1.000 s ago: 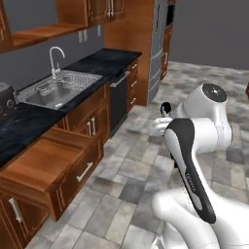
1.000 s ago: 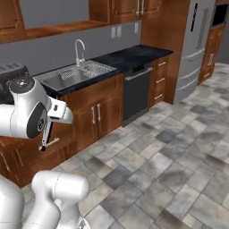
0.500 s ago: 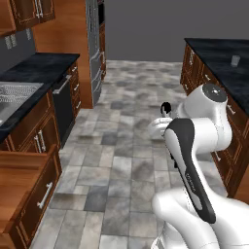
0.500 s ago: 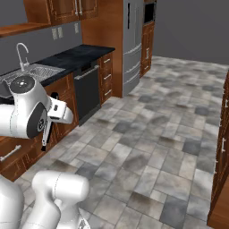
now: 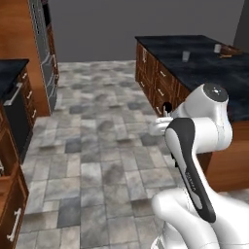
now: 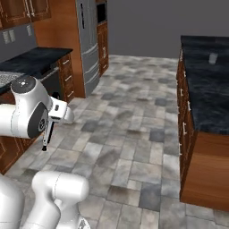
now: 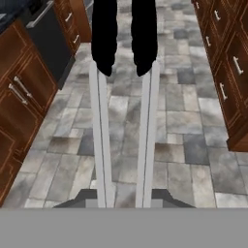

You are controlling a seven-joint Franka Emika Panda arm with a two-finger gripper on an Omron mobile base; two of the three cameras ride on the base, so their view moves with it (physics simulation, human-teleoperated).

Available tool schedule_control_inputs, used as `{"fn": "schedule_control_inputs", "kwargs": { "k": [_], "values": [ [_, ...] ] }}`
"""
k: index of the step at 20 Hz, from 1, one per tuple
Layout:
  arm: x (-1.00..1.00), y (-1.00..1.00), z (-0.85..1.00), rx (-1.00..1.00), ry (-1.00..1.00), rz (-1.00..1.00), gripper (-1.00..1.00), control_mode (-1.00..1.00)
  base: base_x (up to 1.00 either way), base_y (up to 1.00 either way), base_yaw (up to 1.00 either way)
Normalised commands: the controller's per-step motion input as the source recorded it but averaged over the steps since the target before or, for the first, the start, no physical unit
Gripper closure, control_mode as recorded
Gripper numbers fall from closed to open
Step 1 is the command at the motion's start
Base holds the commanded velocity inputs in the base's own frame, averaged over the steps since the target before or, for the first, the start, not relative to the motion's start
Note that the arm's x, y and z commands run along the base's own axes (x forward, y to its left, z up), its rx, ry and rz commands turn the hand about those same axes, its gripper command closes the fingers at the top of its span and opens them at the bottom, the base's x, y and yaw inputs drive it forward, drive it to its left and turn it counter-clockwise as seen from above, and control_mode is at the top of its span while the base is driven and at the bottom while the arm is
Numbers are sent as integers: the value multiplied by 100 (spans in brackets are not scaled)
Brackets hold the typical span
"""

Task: Take the tongs from the drawer on the right and place them on the dining counter next to the tray containing the kebab skewer.

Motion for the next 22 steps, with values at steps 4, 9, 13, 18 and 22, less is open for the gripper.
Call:
{"fn": "schedule_control_inputs", "kwargs": {
  "k": [4,9,13,18,22],
  "values": [
    [0,0,0,0,0,0,100,100,35,-37,-22],
    [0,0,0,0,0,0,100,100,29,-80,-8],
    [0,0,0,0,0,0,100,100,24,-100,-5],
    [0,0,0,0,0,0,100,100,12,-100,-3],
    [0,0,0,0,0,0,100,100,17,-100,-4]
  ]
}}
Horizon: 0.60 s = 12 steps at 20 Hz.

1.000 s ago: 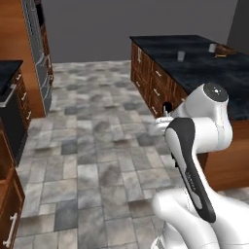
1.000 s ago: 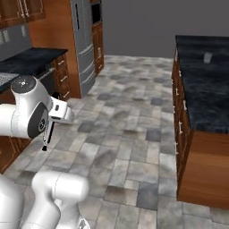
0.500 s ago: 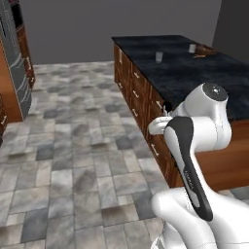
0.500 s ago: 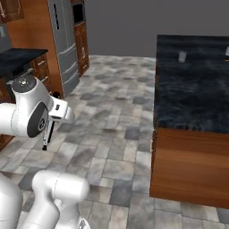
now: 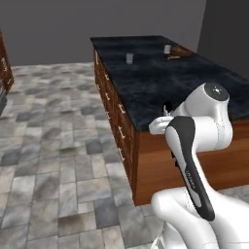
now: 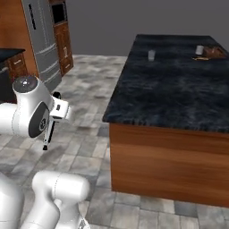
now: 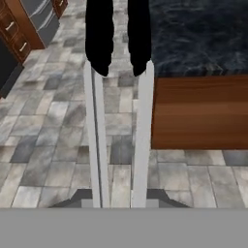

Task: Take the tongs from the drawer on the right and place them on the dining counter next to the tray containing the kebab skewer.

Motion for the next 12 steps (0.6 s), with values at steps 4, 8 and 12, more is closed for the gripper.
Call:
{"fn": "schedule_control_inputs", "kwargs": {
  "k": [4,8,12],
  "values": [
    [0,0,0,0,0,0,100,100,25,-100,-6],
    [0,0,0,0,0,0,100,100,29,-100,-8],
    [0,0,0,0,0,0,100,100,16,-100,-9]
  ]
}}
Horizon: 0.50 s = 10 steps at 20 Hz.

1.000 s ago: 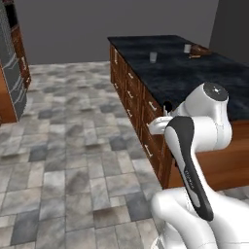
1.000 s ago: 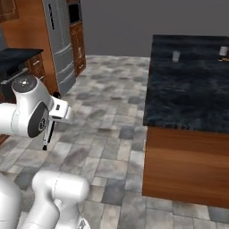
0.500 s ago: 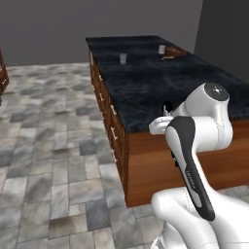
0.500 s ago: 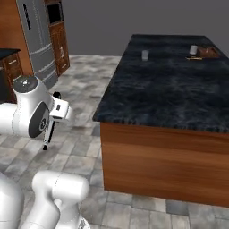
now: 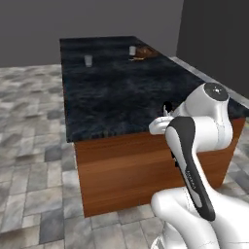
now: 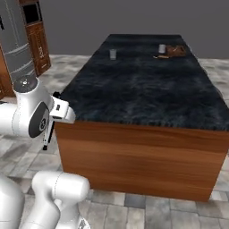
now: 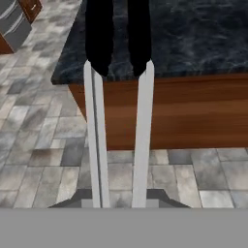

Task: Take the tongs from the drawer on the right and place them on the dining counter next to the tray containing the kebab skewer.

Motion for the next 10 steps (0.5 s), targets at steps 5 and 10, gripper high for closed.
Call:
{"fn": "schedule_control_inputs", "kwargs": {
  "k": [5,10],
  "values": [
    [0,0,0,0,0,0,100,100,16,-100,-9],
    [0,0,0,0,0,0,100,100,29,-100,-9]
  ]
}}
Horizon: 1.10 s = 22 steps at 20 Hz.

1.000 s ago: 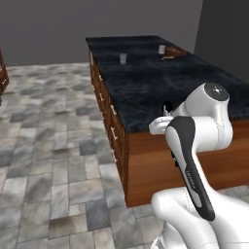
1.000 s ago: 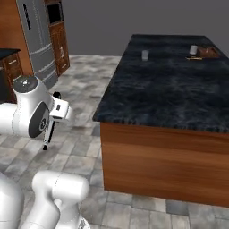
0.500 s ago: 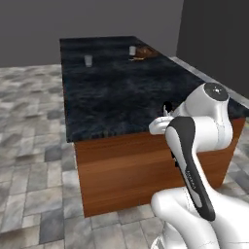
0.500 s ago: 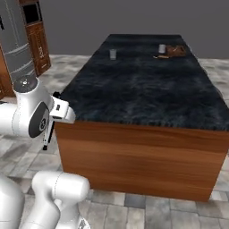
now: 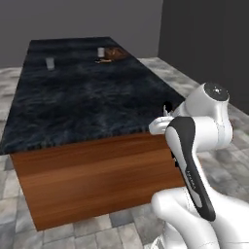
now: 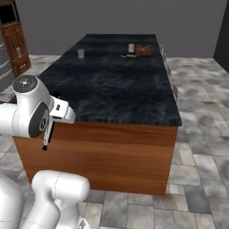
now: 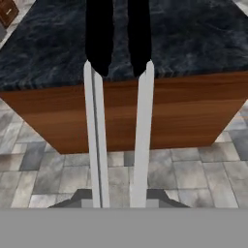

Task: Take the tongs from the drawer on the right and place them on the dining counter next to the tray containing the kebab skewer.

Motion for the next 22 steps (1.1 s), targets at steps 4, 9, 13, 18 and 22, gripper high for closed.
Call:
{"fn": "schedule_control_inputs", "kwargs": {
  "k": [4,9,13,18,22],
  "values": [
    [0,0,0,0,0,0,100,100,43,-100,-9],
    [0,0,0,0,0,0,100,100,57,-100,-6],
    [0,0,0,0,0,0,100,100,59,-100,-5],
    [0,0,0,0,0,0,100,100,60,-100,-5],
    [0,0,0,0,0,0,100,100,63,-100,-5]
  ]
}}
